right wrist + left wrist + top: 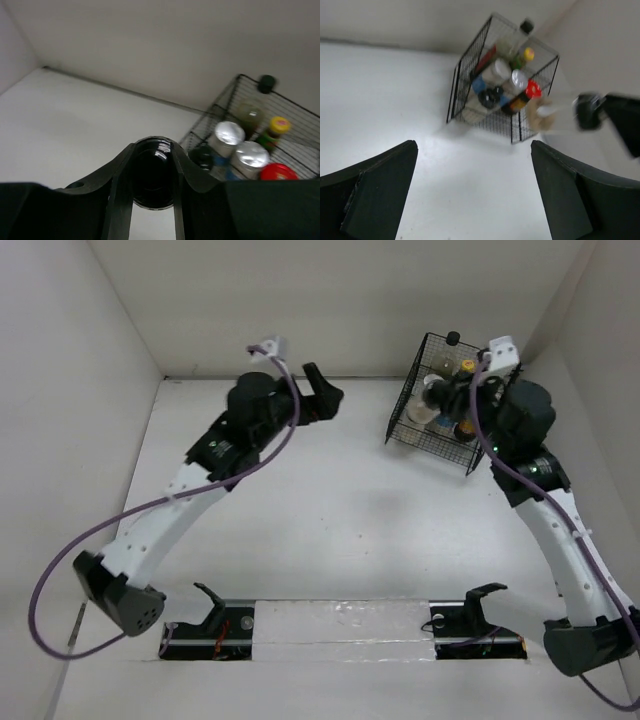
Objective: Organize the condiment bottles
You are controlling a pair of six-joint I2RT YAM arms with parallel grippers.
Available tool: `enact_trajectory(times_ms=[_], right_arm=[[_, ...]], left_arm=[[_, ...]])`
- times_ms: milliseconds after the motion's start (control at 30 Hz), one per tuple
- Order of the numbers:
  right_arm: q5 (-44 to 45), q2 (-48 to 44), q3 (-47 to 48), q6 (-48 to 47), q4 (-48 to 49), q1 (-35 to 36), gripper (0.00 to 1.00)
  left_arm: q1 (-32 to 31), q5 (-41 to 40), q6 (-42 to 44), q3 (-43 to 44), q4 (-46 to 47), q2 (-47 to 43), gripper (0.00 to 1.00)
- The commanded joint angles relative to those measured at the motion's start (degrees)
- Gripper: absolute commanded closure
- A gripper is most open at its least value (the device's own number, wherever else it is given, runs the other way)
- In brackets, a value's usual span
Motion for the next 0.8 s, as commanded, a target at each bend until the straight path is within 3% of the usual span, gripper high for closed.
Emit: enact_trajectory(times_ms=[0,133,267,567,767], right_arm=[[-1.3,2.0,2.9,-1.6,-6.1,-8.3,0.96],[-5.9,7.3,7.2,-1.6,-6.1,-19.3,0.98],[-8.5,10.4,8.6,-1.6,-4.9,-23.4,0.98],[-11.1,17.6,8.1,-1.6,-1.6,-25.3,0.98],[-8.3,19.6,5.6,-2.2,1.7,-24.7,0.98]], left_arm=[[-3.6,3.5,2.3,-0.2,5.4,4.2,0.07],[-5.1,3.5,4.2,2.7,3.1,8.6,0.06],[-5.1,4.1,5.3,2.7,1.1,9.7,0.06],[-5.1,1.8,7.7,0.1,-0.6,8.6,0.01],[-5.1,1.3,8.7,-2.6,-0.6,8.6,0.01]])
